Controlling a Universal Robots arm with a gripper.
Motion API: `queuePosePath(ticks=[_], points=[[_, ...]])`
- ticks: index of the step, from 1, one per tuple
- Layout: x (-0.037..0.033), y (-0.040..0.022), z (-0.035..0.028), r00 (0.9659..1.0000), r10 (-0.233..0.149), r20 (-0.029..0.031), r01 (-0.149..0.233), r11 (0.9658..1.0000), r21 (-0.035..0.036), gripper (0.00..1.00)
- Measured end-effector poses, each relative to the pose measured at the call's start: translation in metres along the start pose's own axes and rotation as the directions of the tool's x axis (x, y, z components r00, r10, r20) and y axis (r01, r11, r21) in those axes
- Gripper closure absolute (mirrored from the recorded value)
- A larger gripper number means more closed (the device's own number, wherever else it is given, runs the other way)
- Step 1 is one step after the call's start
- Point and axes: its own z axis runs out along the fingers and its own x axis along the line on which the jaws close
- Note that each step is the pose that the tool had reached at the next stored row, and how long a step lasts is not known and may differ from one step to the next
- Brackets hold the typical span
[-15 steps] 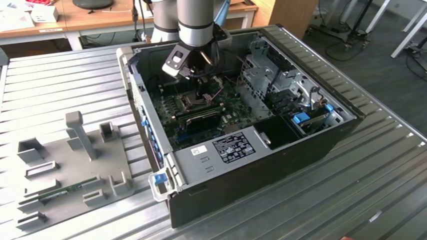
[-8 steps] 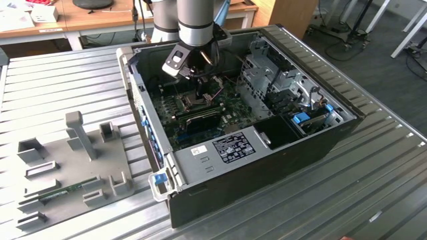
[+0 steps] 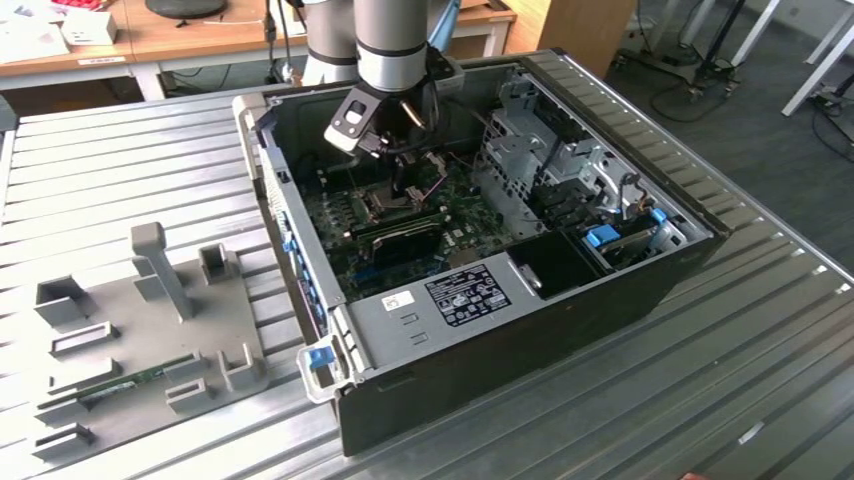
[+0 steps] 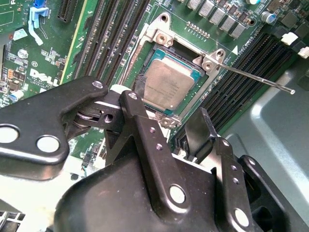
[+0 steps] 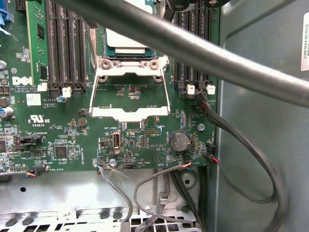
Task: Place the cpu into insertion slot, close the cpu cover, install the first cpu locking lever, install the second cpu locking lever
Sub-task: 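Place the cpu into insertion slot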
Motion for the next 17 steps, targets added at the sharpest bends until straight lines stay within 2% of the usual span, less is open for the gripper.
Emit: queuePosePath(ticks=[17], points=[[0.0003, 0.0006, -0.0078, 1.0000, 0.000, 0.0000, 0.000, 1.0000, 0.0001, 0.39]])
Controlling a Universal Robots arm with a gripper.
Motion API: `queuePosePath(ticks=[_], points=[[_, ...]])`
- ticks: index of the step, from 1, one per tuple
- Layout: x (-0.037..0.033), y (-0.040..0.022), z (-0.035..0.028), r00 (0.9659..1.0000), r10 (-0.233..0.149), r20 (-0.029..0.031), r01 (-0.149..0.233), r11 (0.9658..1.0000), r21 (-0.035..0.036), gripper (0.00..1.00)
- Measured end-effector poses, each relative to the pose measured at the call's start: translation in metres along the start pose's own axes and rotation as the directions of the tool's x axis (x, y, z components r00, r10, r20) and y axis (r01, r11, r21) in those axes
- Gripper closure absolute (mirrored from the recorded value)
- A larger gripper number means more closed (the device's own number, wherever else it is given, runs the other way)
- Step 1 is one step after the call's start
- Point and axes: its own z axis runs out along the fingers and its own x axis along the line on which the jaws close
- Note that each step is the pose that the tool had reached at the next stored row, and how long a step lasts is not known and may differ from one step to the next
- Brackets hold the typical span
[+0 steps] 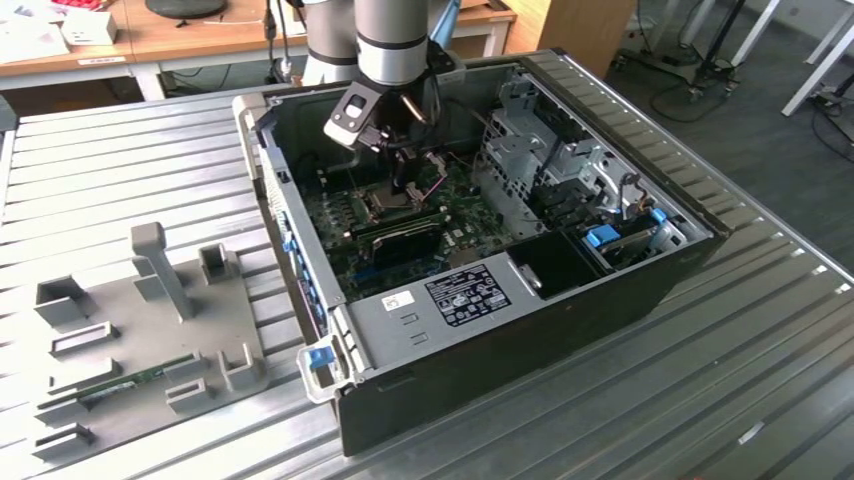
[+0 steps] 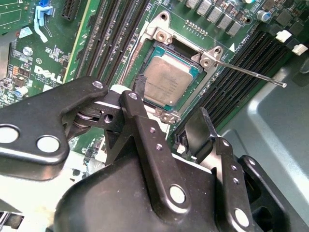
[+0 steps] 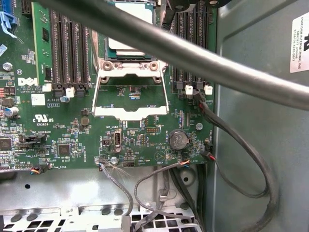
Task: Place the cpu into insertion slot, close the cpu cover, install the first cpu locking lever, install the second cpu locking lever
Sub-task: 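Place the cpu into insertion slot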
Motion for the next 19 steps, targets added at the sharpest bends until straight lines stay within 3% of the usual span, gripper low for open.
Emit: queuePosePath(ticks=[19], points=[[0.0001, 0.0003, -0.0042, 1.0000, 0.000, 0.0002, 0.000, 1.0000, 0.0021, 0.39]])
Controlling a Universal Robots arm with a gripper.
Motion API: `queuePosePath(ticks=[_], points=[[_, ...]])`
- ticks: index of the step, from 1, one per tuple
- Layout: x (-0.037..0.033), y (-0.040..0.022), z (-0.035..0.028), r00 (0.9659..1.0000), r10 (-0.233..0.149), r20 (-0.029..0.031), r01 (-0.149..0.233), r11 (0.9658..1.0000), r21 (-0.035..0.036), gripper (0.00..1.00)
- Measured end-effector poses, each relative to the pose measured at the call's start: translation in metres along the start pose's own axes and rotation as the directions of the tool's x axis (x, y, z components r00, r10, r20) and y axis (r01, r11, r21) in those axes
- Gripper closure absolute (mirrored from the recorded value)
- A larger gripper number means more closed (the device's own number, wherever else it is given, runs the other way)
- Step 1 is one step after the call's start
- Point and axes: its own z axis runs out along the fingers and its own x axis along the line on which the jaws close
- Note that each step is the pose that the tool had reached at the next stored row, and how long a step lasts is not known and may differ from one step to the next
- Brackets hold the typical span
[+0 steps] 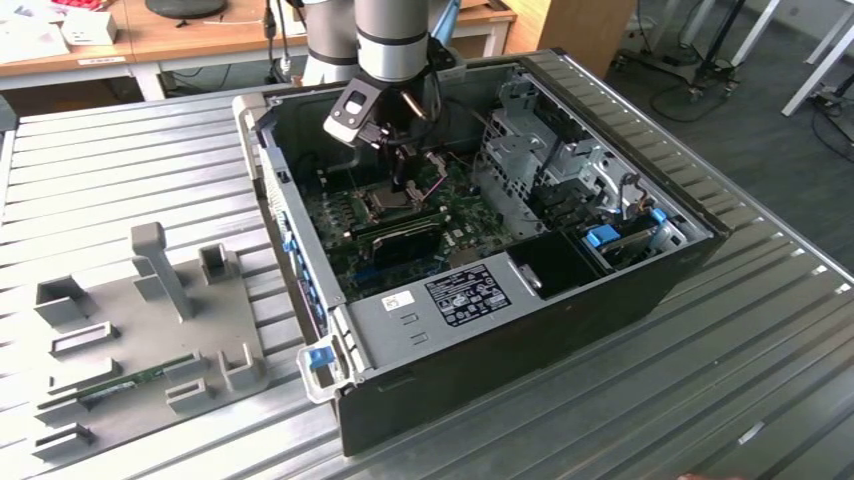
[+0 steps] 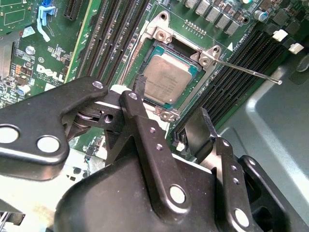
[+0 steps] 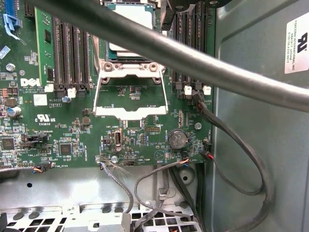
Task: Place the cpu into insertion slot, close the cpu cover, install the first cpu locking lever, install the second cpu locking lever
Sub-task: 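Place the cpu into insertion slot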
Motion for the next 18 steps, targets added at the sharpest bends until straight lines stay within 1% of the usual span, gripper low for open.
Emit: queuePosePath(ticks=[2, 3, 13, 14, 15, 16, 17, 18], points=[[0.0001, 0.0001, -0.0004, 1.0000, 0.000, -0.0002, 0.000, 1.0000, 0.0017, 0.39], [0.0001, 0.0001, -0.0012, 1.0000, 0.000, -0.0001, 0.000, 1.0000, 0.0017, 0.39], [0.0001, 0.0001, -0.0016, 1.0000, 0.000, -0.0001, 0.000, 1.0000, 0.0017, 0.39], [0.0001, 0.0001, -0.0016, 1.0000, 0.000, -0.0001, 0.000, 1.0000, 0.0017, 0.41], [0.0001, 0.0001, -0.0017, 1.0000, 0.000, -0.0001, 0.000, 1.0000, 0.0017, 0.47], [0.0001, 0.0002, -0.0017, 1.0000, 0.000, -0.0001, 0.000, 1.0000, 0.0017, 0.47], [0.0001, 0.0002, -0.0017, 1.0000, 0.000, -0.0002, 0.000, 1.0000, 0.0017, 0.54], [0.0001, 0.0001, -0.0018, 1.0000, 0.000, -0.0001, 0.000, 1.0000, 0.0017, 0.54]])
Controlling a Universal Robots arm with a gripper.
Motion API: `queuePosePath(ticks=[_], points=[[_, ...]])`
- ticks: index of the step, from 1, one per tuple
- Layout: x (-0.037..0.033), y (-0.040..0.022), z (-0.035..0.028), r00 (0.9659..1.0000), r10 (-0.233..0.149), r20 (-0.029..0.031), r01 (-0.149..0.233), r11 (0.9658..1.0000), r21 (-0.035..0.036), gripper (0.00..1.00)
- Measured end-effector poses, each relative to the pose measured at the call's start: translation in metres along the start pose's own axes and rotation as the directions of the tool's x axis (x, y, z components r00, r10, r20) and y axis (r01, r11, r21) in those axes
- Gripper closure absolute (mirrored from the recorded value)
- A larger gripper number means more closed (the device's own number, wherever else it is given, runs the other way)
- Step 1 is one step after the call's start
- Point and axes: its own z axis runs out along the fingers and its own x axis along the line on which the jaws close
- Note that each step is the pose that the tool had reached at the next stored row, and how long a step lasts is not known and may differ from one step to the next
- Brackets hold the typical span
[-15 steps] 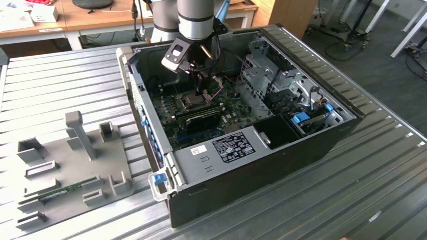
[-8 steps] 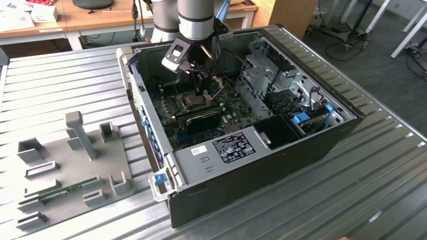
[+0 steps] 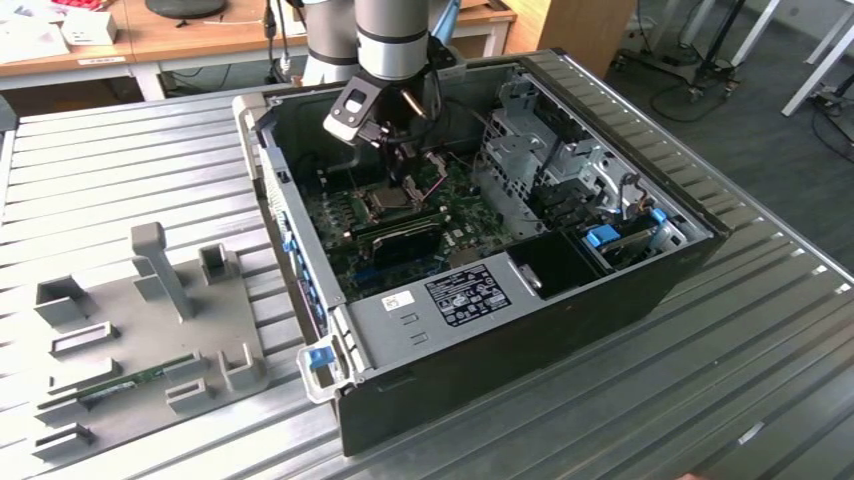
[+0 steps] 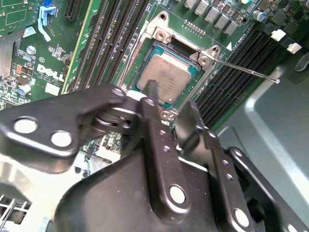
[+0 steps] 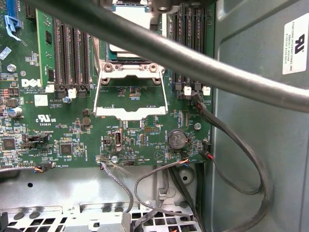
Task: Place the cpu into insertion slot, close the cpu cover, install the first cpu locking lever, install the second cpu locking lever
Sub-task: 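Place the cpu into insertion slot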
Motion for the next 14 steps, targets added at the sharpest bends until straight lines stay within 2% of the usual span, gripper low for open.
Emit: queuePosePath(ticks=[3, 6, 8, 14], points=[[0.0000, 0.0000, -0.0001, 1.0000, 0.000, 0.0000, 0.000, 1.0000, 0.0000, 0.71], [0.0000, 0.0000, -0.0002, 1.0000, 0.000, 0.0000, 0.000, 1.0000, 0.0000, 0.77], [0.0000, 0.0000, -0.0003, 1.0000, 0.000, 0.0000, 0.000, 1.0000, 0.0000, 0.89], [0.0000, 0.0000, -0.0005, 1.0000, 0.000, 0.0000, 0.000, 1.0000, 0.0000, 0.89]])
